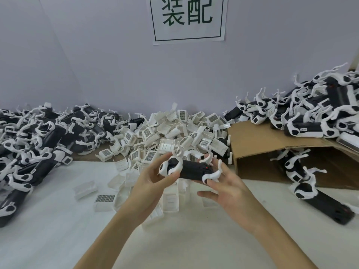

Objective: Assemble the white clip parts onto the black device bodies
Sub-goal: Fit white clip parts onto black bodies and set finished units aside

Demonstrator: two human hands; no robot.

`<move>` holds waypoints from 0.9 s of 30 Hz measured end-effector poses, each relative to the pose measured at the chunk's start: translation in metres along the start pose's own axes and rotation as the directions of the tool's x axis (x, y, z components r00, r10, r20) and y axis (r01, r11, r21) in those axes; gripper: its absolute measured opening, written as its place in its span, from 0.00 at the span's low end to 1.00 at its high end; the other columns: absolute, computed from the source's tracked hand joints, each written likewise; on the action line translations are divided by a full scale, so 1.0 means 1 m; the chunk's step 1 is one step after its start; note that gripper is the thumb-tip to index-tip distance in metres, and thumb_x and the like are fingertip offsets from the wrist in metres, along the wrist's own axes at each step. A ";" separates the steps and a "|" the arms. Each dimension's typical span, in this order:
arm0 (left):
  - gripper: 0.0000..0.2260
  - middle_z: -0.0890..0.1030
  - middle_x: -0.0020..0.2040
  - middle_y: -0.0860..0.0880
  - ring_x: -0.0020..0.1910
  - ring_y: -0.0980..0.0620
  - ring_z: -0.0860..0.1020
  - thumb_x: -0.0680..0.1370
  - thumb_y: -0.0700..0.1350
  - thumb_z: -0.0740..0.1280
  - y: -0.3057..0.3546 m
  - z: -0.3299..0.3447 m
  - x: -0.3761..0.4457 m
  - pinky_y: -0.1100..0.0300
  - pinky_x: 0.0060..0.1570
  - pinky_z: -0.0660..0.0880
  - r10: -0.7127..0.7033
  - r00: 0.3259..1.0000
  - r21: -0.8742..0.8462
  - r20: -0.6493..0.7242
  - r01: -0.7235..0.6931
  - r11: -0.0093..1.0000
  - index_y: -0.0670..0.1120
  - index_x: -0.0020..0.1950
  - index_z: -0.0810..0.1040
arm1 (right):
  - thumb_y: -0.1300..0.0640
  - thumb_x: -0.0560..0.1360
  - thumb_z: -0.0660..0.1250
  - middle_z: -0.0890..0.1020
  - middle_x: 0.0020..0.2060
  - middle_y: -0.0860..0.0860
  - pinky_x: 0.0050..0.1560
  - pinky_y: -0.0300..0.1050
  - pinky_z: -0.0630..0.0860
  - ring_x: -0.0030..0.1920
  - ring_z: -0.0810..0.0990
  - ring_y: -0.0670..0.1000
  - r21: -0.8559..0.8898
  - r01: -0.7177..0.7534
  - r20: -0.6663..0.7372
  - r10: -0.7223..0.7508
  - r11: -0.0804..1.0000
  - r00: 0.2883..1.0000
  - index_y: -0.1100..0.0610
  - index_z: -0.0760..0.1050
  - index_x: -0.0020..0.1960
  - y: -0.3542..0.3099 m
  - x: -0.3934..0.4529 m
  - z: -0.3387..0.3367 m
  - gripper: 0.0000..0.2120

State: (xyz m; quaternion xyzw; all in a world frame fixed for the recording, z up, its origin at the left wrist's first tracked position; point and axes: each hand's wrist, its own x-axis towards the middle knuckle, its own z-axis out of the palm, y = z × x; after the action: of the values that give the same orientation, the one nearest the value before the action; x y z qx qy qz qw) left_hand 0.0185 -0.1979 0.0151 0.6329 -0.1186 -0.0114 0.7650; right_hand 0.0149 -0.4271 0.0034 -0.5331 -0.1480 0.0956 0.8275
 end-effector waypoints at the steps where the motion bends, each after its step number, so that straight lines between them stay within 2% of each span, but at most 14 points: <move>1: 0.31 0.80 0.71 0.43 0.59 0.43 0.79 0.68 0.50 0.82 0.000 0.001 0.000 0.52 0.72 0.75 0.037 0.999 0.014 -0.019 -0.036 0.999 0.56 0.71 0.81 | 0.73 0.80 0.63 0.80 0.69 0.58 0.56 0.56 0.83 0.66 0.81 0.60 0.015 -0.016 0.008 0.015 1.000 1.000 0.51 0.72 0.76 0.000 0.001 -0.001 0.28; 2: 0.30 0.81 0.69 0.41 0.57 0.41 0.79 0.69 0.48 0.82 -0.002 0.002 0.000 0.51 0.70 0.77 0.079 0.997 0.041 -0.020 -0.078 0.996 0.57 0.70 0.81 | 0.74 0.78 0.62 0.80 0.69 0.58 0.57 0.58 0.83 0.66 0.81 0.62 0.040 -0.035 0.016 0.034 0.999 0.999 0.52 0.73 0.75 0.000 0.001 0.000 0.29; 4: 0.31 0.82 0.67 0.42 0.63 0.41 0.82 0.73 0.44 0.81 -0.003 0.002 -0.002 0.48 0.68 0.79 0.164 0.986 0.139 0.030 -0.167 0.976 0.56 0.74 0.77 | 0.70 0.73 0.66 0.80 0.68 0.62 0.58 0.62 0.82 0.65 0.81 0.67 0.164 -0.108 0.045 0.102 0.980 0.994 0.55 0.74 0.74 0.001 0.001 0.001 0.31; 6: 0.34 0.80 0.71 0.46 0.71 0.45 0.78 0.76 0.41 0.80 -0.002 0.006 -0.005 0.54 0.68 0.77 0.222 0.962 0.227 0.156 -0.254 0.940 0.56 0.79 0.72 | 0.64 0.71 0.69 0.79 0.67 0.67 0.59 0.64 0.81 0.66 0.80 0.70 0.331 -0.210 0.108 0.184 0.920 0.977 0.59 0.76 0.73 0.000 -0.002 0.003 0.30; 8: 0.36 0.76 0.76 0.48 0.77 0.45 0.73 0.78 0.40 0.78 -0.003 0.012 -0.008 0.55 0.73 0.72 0.240 0.929 0.296 0.280 -0.321 0.899 0.55 0.82 0.68 | 0.57 0.75 0.68 0.77 0.69 0.69 0.59 0.61 0.81 0.69 0.76 0.72 0.390 -0.259 0.123 0.229 0.884 0.966 0.61 0.76 0.73 0.001 -0.005 0.006 0.26; 11: 0.35 0.71 0.80 0.51 0.80 0.48 0.68 0.80 0.40 0.76 -0.004 0.021 -0.011 0.60 0.76 0.67 0.259 0.887 0.345 0.383 -0.397 0.850 0.54 0.83 0.65 | 0.51 0.79 0.66 0.79 0.67 0.67 0.50 0.54 0.84 0.69 0.77 0.70 0.382 -0.219 -0.013 0.242 0.898 0.970 0.60 0.80 0.68 0.005 -0.004 0.005 0.21; 14: 0.34 0.71 0.80 0.54 0.81 0.50 0.67 0.81 0.40 0.75 -0.002 0.024 -0.012 0.62 0.75 0.66 0.249 0.876 0.342 0.414 -0.403 0.849 0.55 0.83 0.65 | 0.51 0.76 0.67 0.83 0.62 0.65 0.44 0.50 0.84 0.58 0.85 0.63 0.356 -0.172 -0.134 0.232 0.918 0.963 0.57 0.84 0.63 0.006 -0.005 0.005 0.19; 16: 0.35 0.71 0.80 0.54 0.81 0.50 0.67 0.81 0.38 0.75 -0.002 0.023 -0.013 0.63 0.75 0.66 0.252 0.880 0.344 0.403 -0.400 0.849 0.56 0.83 0.65 | 0.52 0.77 0.67 0.84 0.61 0.64 0.48 0.49 0.85 0.56 0.86 0.61 0.348 -0.151 -0.148 0.213 0.925 0.966 0.56 0.85 0.63 0.005 -0.005 0.005 0.17; 19: 0.34 0.72 0.79 0.53 0.79 0.48 0.69 0.81 0.37 0.74 -0.006 0.023 -0.012 0.59 0.75 0.68 0.255 0.897 0.335 0.360 -0.379 0.863 0.56 0.83 0.66 | 0.53 0.80 0.70 0.84 0.62 0.61 0.60 0.49 0.79 0.61 0.85 0.58 0.249 -0.138 -0.140 0.177 0.959 0.974 0.56 0.83 0.66 0.007 -0.002 0.008 0.16; 21: 0.31 0.74 0.78 0.53 0.78 0.51 0.71 0.82 0.41 0.73 -0.008 0.026 -0.013 0.62 0.73 0.69 0.225 0.924 0.265 0.310 -0.311 0.912 0.58 0.82 0.67 | 0.53 0.80 0.70 0.85 0.60 0.60 0.65 0.52 0.77 0.61 0.85 0.59 0.187 -0.109 -0.216 0.150 0.976 0.965 0.58 0.80 0.69 0.011 0.001 0.011 0.19; 23: 0.24 0.77 0.75 0.53 0.75 0.53 0.74 0.84 0.50 0.70 -0.009 0.033 -0.014 0.64 0.71 0.71 0.152 0.965 0.089 0.212 -0.174 0.981 0.59 0.79 0.71 | 0.54 0.77 0.71 0.87 0.57 0.59 0.59 0.49 0.80 0.58 0.86 0.59 0.147 -0.071 -0.301 0.113 0.987 0.947 0.58 0.78 0.69 0.013 0.003 0.013 0.21; 25: 0.19 0.81 0.72 0.49 0.74 0.50 0.76 0.85 0.57 0.64 -0.012 0.038 -0.013 0.57 0.70 0.74 0.068 0.994 -0.059 0.088 -0.063 0.996 0.55 0.75 0.77 | 0.55 0.77 0.72 0.88 0.54 0.58 0.51 0.46 0.85 0.54 0.88 0.59 0.096 -0.054 -0.340 0.084 0.994 0.937 0.56 0.78 0.66 0.016 0.003 0.014 0.18; 27: 0.20 0.83 0.69 0.46 0.71 0.48 0.78 0.87 0.58 0.59 -0.015 0.039 -0.011 0.52 0.72 0.71 0.006 1.000 -0.117 -0.001 -0.006 0.993 0.50 0.72 0.80 | 0.57 0.80 0.71 0.88 0.51 0.56 0.54 0.49 0.85 0.52 0.88 0.60 0.025 -0.083 -0.353 0.087 0.996 0.932 0.55 0.79 0.64 0.017 0.002 0.015 0.13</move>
State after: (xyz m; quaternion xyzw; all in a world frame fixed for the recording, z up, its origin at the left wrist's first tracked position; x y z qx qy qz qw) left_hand 0.0021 -0.2365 0.0054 0.5865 -0.1195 -0.0157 0.8009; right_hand 0.0115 -0.4064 -0.0059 -0.5436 0.0269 0.0346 0.8382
